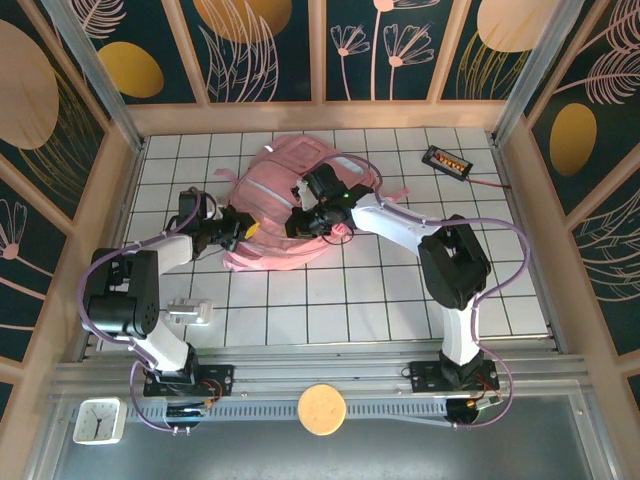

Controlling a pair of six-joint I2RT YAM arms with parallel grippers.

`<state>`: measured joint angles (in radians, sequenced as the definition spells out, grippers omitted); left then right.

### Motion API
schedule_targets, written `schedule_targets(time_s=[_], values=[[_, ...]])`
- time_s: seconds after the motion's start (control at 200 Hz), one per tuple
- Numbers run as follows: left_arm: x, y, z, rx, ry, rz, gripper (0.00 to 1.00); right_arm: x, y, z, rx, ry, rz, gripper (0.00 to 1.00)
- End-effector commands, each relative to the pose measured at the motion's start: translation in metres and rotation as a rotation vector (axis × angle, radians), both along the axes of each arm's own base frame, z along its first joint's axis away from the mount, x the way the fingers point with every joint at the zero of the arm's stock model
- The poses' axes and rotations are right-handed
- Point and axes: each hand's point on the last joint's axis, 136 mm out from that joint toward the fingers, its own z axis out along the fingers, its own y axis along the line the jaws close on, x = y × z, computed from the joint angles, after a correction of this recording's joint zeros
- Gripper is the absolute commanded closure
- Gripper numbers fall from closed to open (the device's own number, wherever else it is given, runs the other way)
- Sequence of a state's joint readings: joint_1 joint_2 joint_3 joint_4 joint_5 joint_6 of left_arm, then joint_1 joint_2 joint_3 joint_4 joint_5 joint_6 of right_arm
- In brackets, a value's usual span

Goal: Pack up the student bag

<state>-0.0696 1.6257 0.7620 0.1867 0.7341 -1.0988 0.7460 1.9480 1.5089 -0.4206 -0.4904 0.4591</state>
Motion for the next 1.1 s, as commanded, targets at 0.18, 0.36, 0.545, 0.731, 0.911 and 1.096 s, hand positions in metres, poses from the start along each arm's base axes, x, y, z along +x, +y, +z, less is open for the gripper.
schedule_targets(time_s=[0.18, 0.36, 0.545, 0.731, 0.911, 1.096], values=[[0.012, 0.02, 0.002, 0.073, -0.03, 0.019, 1.0, -0.018, -0.077, -0.019, -0.235, 0.03, -0.064, 1.0], [0.004, 0.028, 0.0, 0.106, -0.02, -0.01, 1.0, 0.019, -0.132, -0.025, -0.276, 0.006, -0.17, 1.0], [-0.012, 0.028, -0.006, 0.121, -0.003, -0.03, 1.0, 0.081, -0.156, -0.021, -0.276, -0.037, -0.231, 1.0], [-0.022, 0.027, -0.008, 0.099, 0.007, -0.008, 1.0, 0.106, -0.159, -0.01, -0.24, -0.053, -0.225, 0.88], [-0.015, 0.022, 0.029, 0.06, -0.097, -0.019, 0.65, 0.089, -0.149, 0.019, -0.161, -0.096, -0.199, 0.01], [-0.029, 0.031, 0.072, 0.187, -0.192, -0.048, 0.02, 0.091, -0.183, 0.093, -0.051, -0.268, -0.359, 0.01]])
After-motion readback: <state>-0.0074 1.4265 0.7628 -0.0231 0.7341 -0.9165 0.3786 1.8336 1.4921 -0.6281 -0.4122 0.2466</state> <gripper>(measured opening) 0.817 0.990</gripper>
